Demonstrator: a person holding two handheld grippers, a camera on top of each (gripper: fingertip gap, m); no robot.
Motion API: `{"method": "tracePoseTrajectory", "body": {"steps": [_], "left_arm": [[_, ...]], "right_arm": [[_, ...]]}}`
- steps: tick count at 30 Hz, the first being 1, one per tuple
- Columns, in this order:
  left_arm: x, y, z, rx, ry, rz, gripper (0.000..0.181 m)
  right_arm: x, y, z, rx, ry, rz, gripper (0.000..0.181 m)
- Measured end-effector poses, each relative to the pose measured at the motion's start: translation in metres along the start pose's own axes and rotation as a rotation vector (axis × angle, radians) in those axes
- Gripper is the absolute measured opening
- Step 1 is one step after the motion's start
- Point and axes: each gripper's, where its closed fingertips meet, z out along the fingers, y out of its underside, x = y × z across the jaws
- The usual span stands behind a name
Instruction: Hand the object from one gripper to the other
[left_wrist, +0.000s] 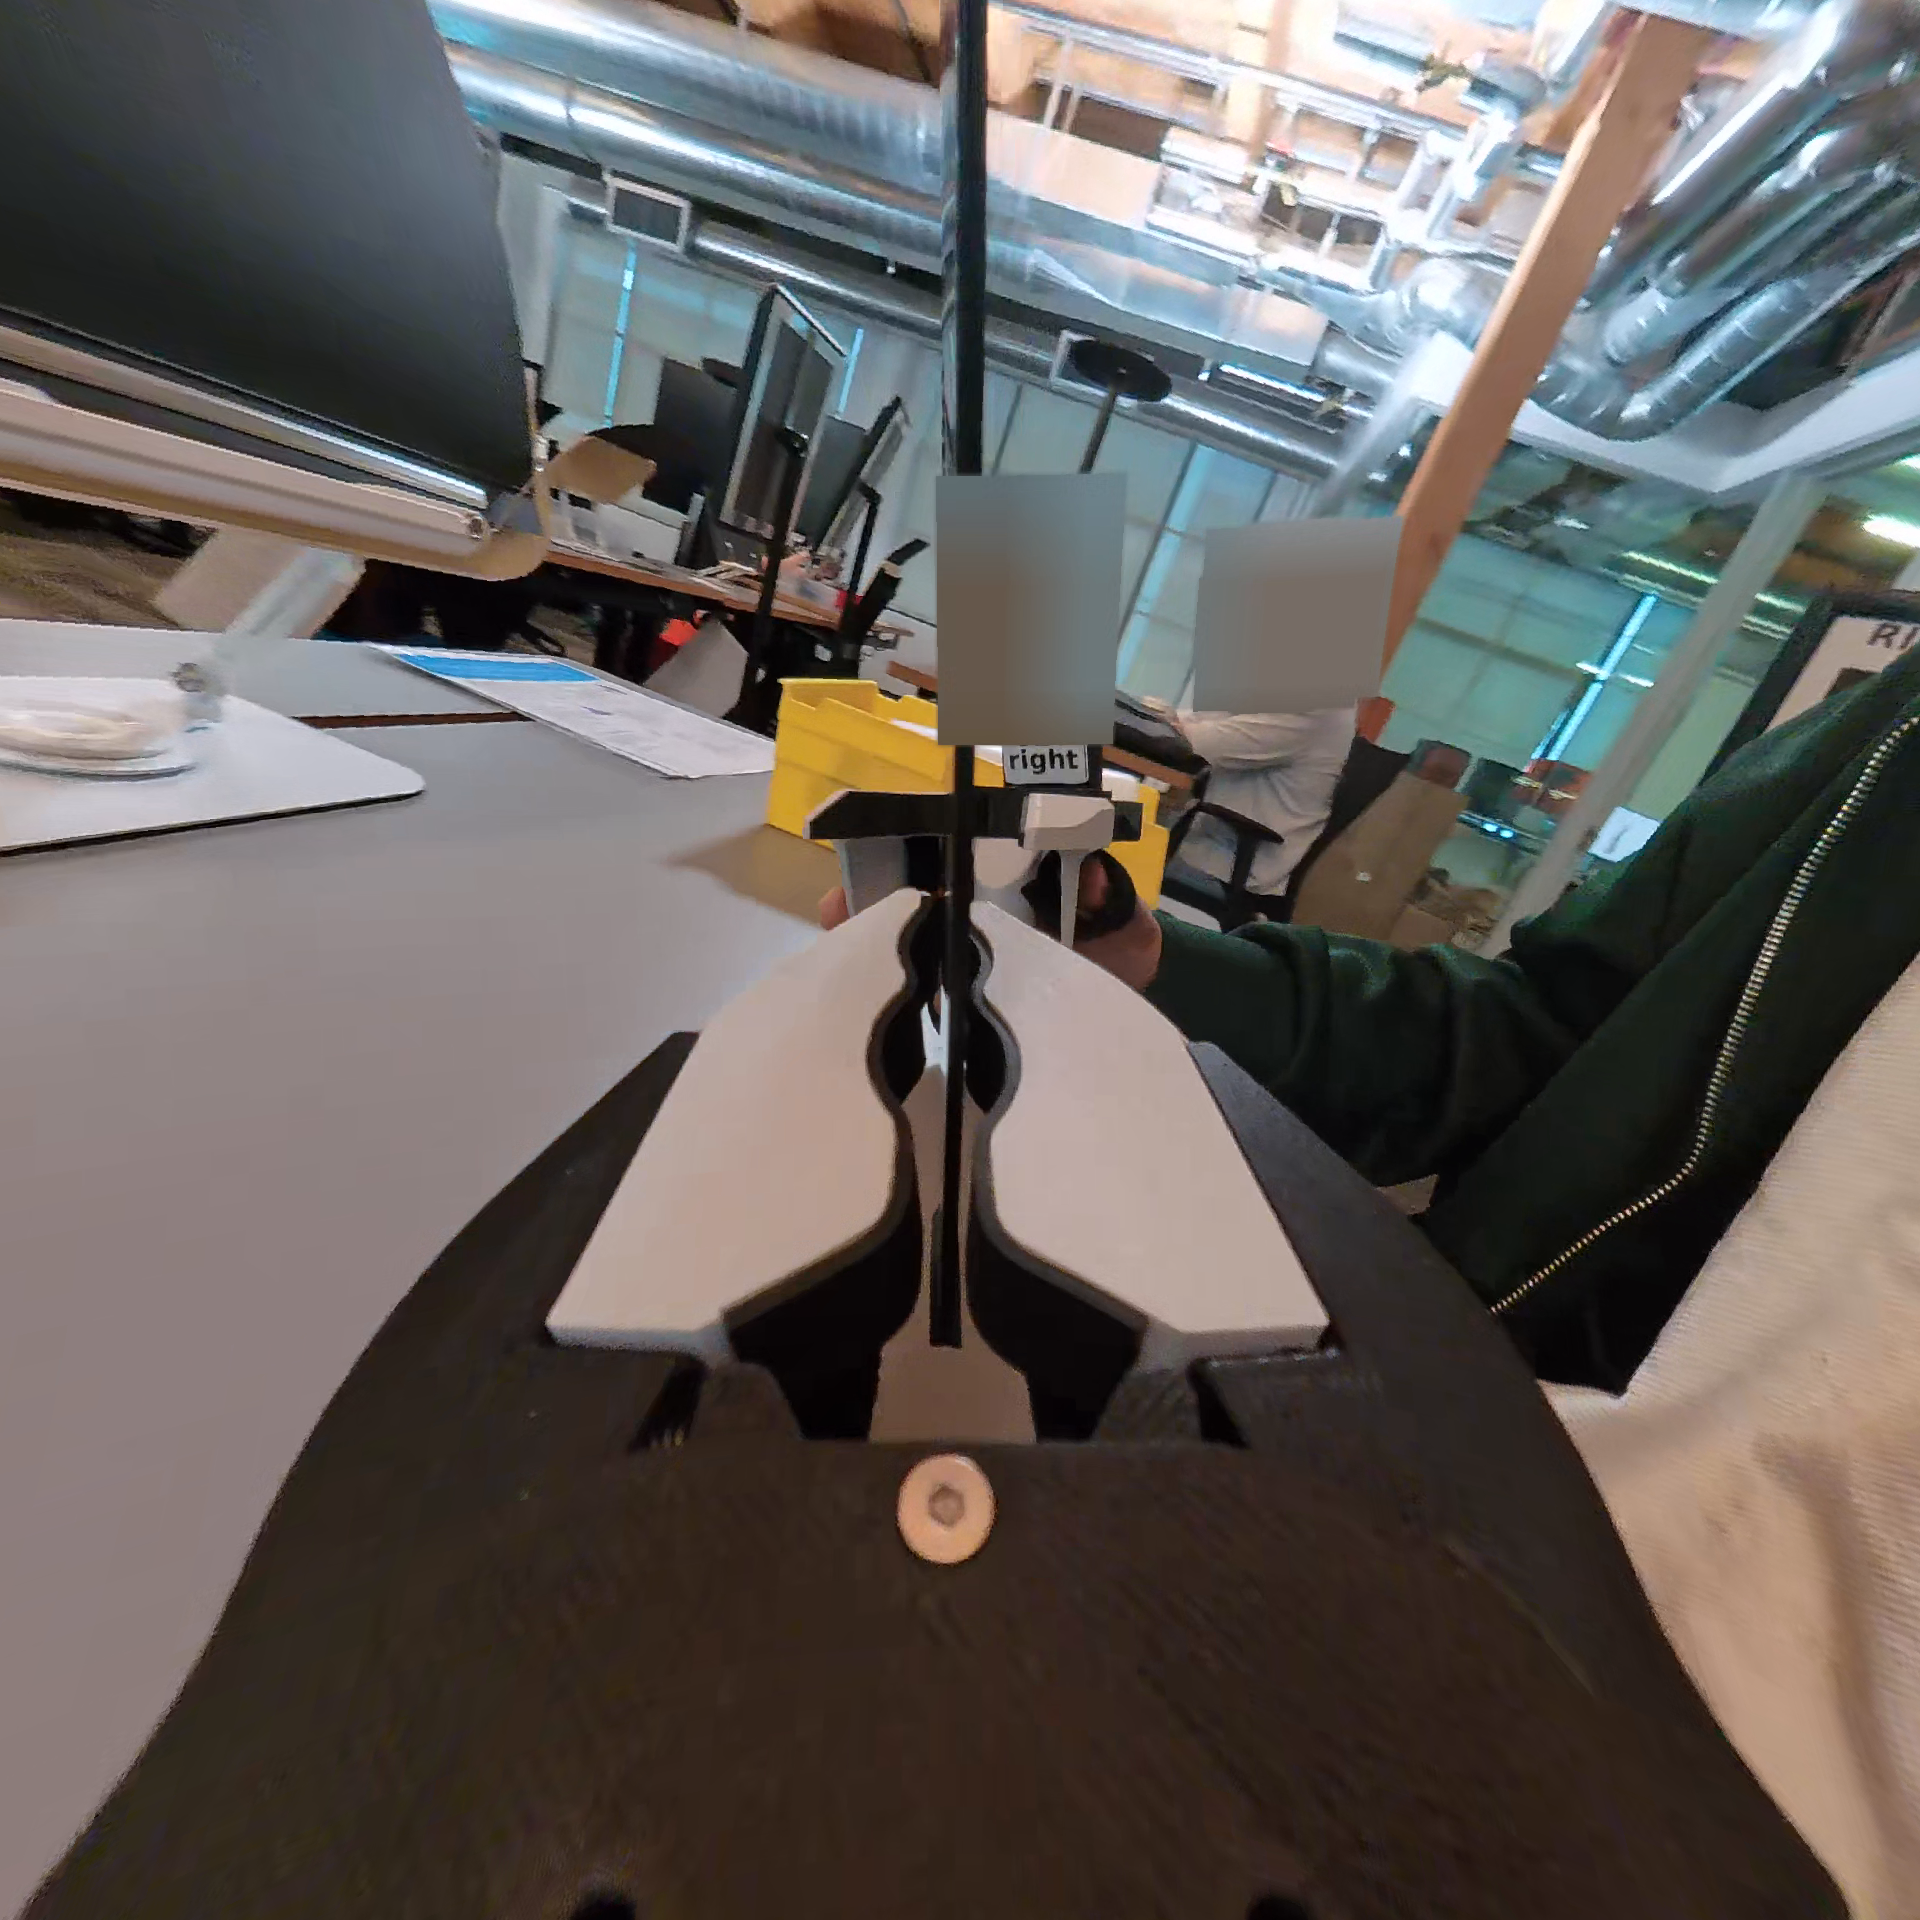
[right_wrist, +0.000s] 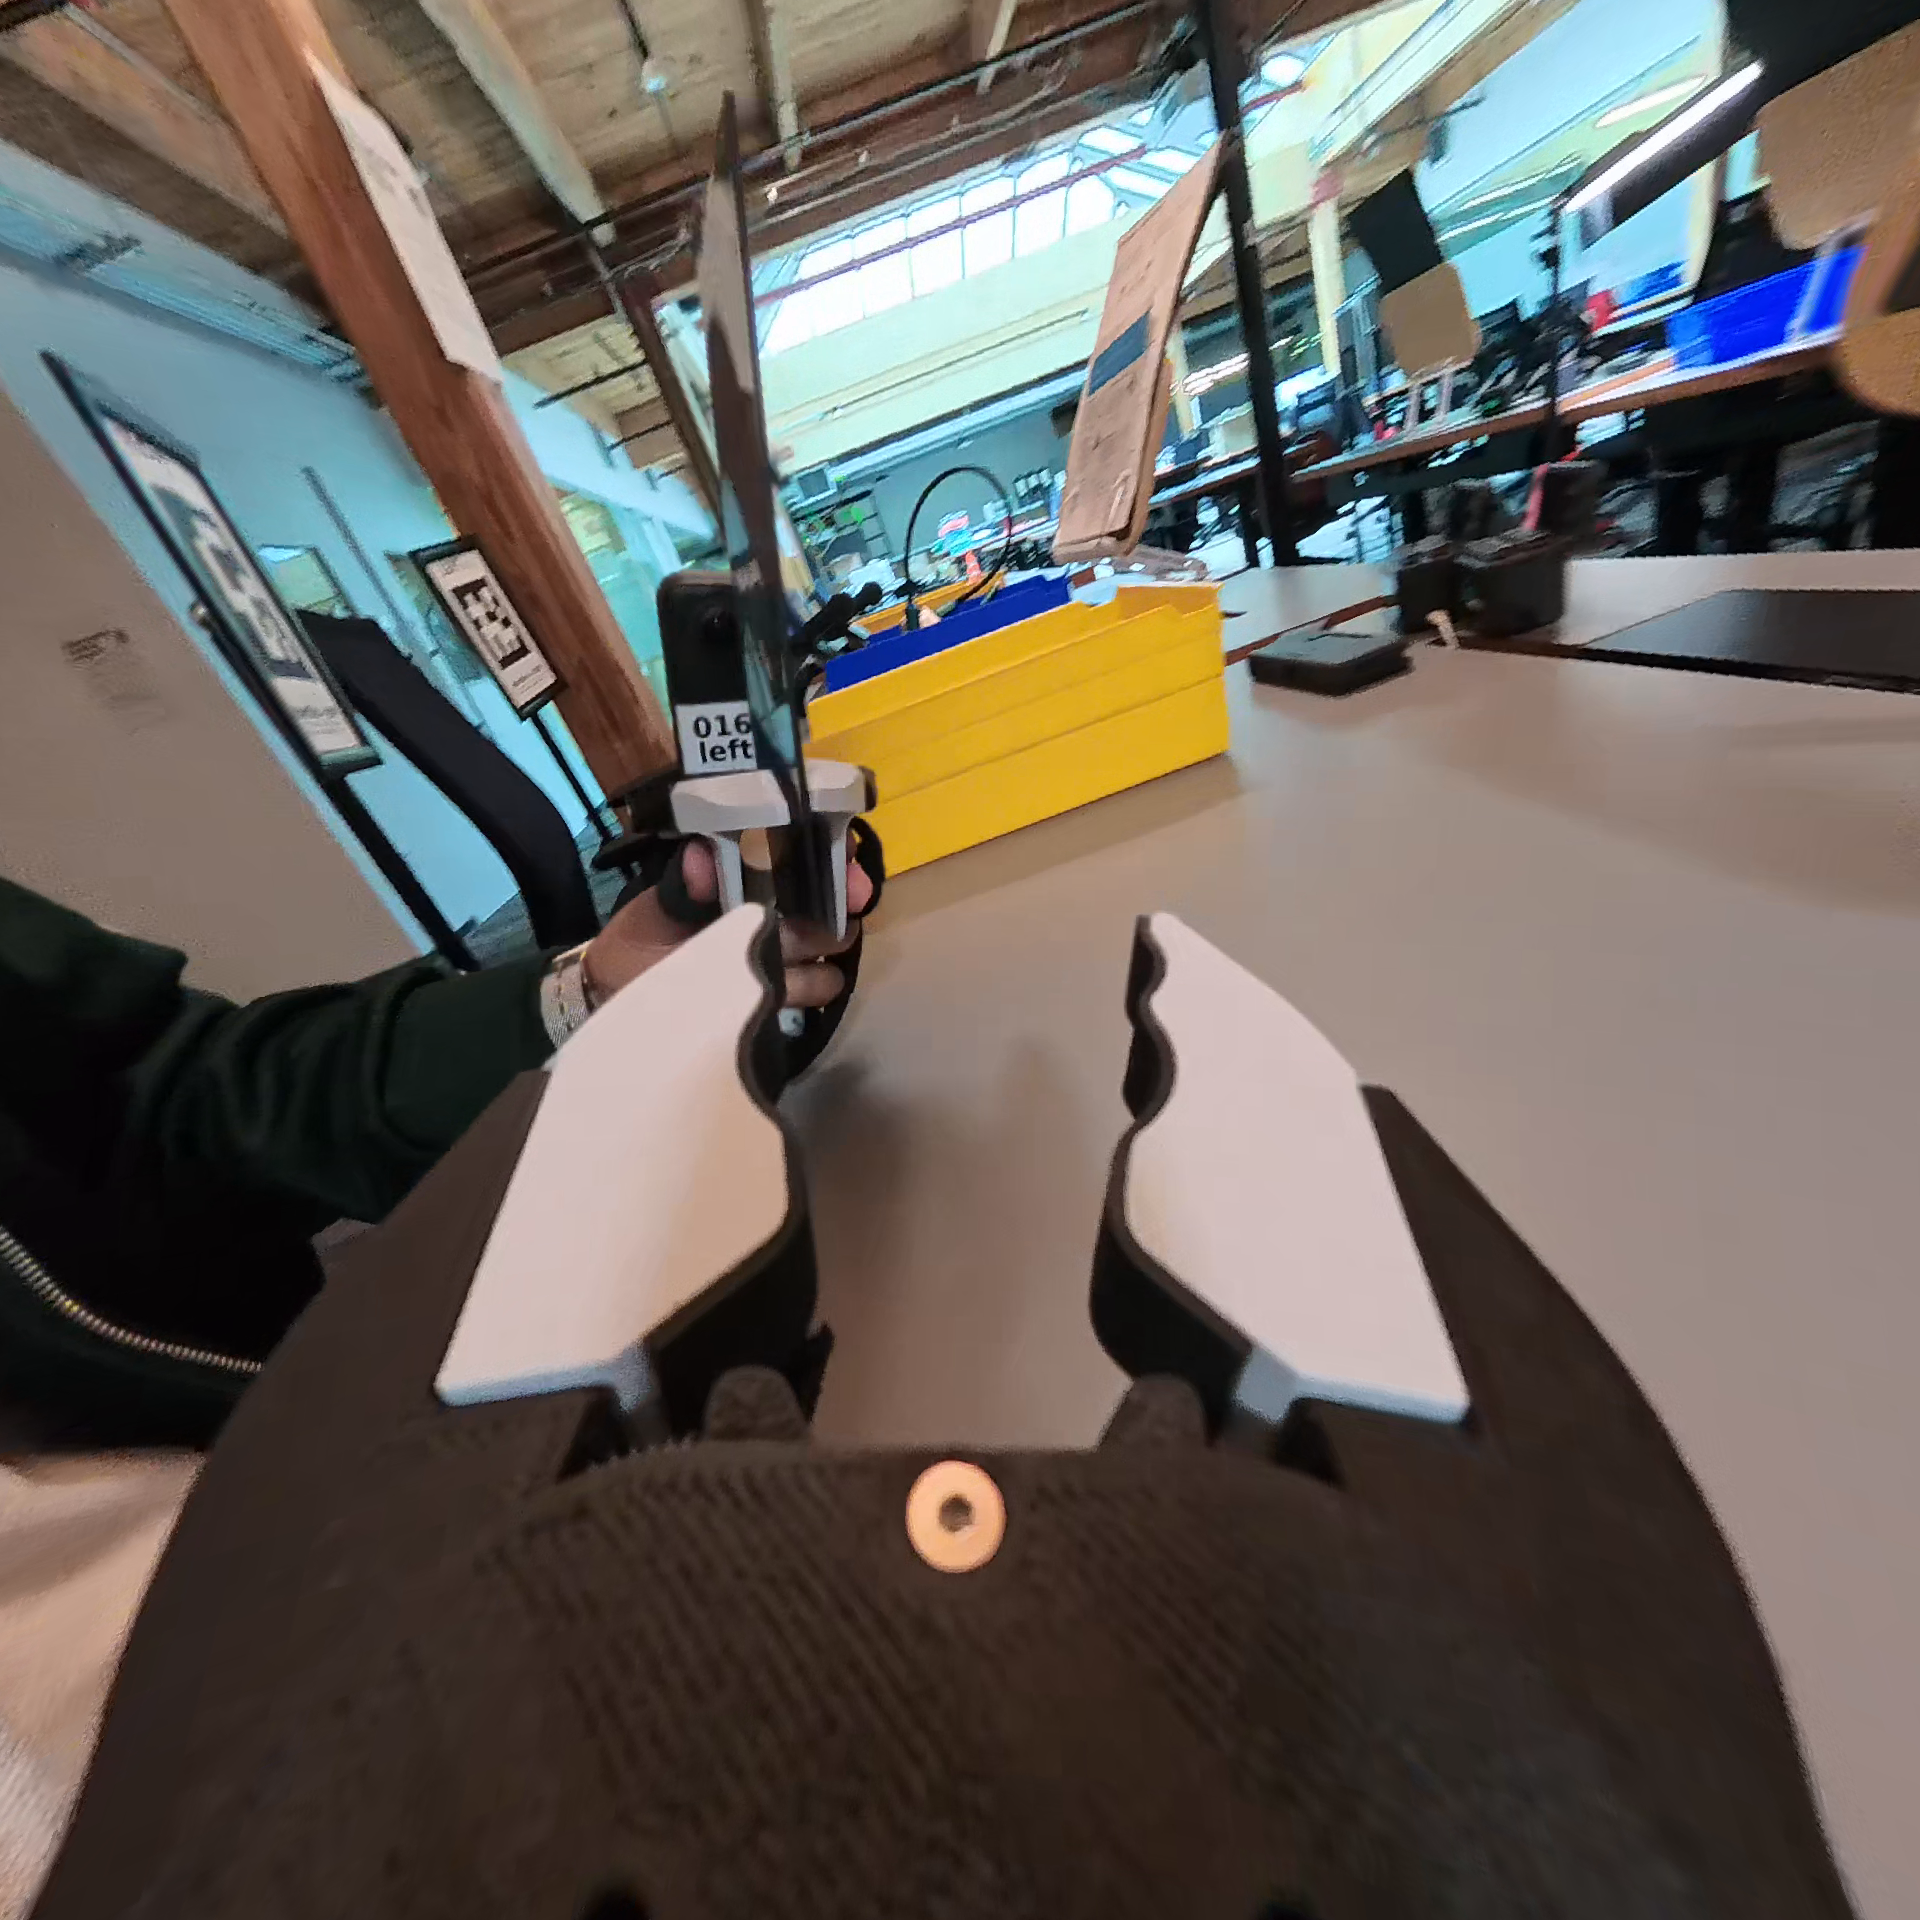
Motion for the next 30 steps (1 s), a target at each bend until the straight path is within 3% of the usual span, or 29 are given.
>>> {"method": "tracePoseTrajectory", "body": {"steps": [7, 14, 23, 27, 30], "left_arm": [[0.013, 0.011, -0.022, -0.066, -0.057, 0.036, 0.002], [0.024, 0.022, -0.013, -0.116, -0.041, 0.051, 0.001], [0.035, 0.045, 0.032, -0.229, 0.087, 0.048, 0.002], [0.041, 0.058, 0.059, -0.282, 0.168, 0.05, 0.002], [0.043, 0.061, 0.076, -0.287, 0.213, 0.033, 0.006]], "right_arm": [[-0.024, 0.016, 0.045, -0.076, -0.121, -0.068, 0.062], [-0.05, 0.017, 0.059, -0.053, -0.192, -0.145, 0.052], [-0.067, -0.002, 0.037, 0.058, -0.184, -0.152, 0.035], [-0.064, -0.007, 0.015, 0.079, -0.118, -0.195, 0.004], [-0.061, -0.01, -0.002, 0.083, -0.077, -0.189, 0.002]]}}
